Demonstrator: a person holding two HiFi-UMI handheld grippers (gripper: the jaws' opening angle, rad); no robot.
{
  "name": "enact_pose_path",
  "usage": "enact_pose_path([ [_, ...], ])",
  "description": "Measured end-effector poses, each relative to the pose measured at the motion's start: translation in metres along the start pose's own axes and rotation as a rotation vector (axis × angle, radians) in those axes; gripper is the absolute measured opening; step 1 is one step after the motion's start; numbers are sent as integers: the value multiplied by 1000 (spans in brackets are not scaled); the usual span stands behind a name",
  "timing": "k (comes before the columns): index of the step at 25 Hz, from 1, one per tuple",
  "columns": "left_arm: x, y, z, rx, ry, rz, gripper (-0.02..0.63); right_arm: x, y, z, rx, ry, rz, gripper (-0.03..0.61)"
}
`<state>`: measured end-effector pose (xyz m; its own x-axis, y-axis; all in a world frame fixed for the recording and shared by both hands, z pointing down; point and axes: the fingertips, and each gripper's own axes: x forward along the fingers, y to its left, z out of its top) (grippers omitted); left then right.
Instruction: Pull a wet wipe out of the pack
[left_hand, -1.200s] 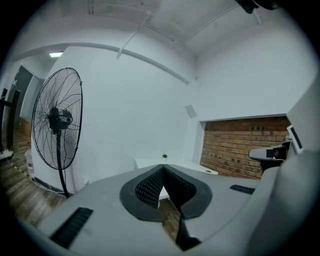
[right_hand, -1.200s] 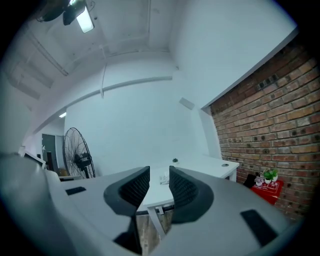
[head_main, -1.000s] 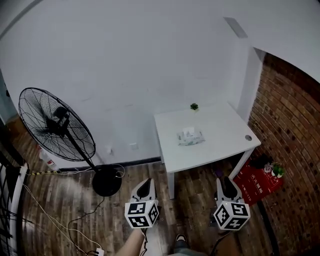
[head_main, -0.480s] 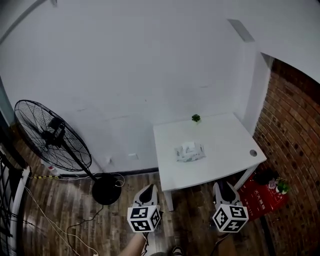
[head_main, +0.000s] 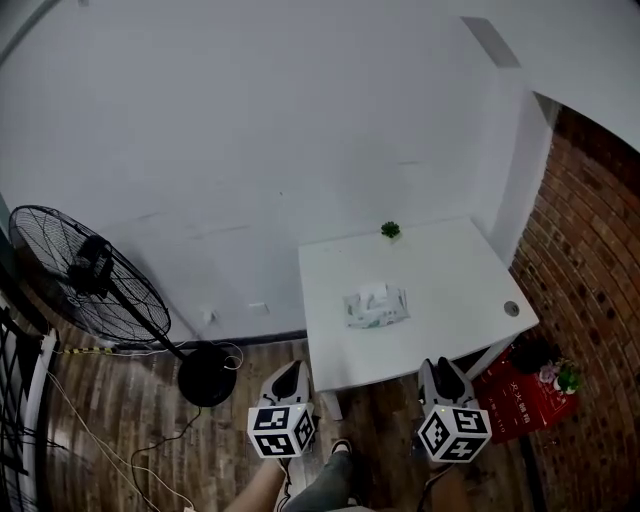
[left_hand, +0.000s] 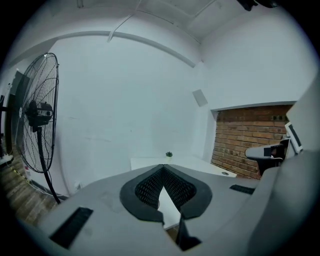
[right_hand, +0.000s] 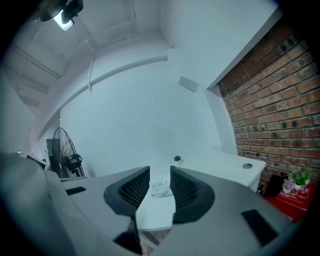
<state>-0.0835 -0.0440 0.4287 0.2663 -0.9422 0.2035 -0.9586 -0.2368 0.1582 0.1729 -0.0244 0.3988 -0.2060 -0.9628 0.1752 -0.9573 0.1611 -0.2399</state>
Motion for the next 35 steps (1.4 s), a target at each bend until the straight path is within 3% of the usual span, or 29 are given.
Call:
enact_pose_path([
  [22,245,51,53,-36,17,-83,0,223,-32,46,-39,32,-41,115],
  [28,276,56,47,-33,63,-82,0,253,-43,41,-20,69,-46,115],
  [35,284,56,45,-52,73,-31,0,275,-49,38,-24,115,19,115],
])
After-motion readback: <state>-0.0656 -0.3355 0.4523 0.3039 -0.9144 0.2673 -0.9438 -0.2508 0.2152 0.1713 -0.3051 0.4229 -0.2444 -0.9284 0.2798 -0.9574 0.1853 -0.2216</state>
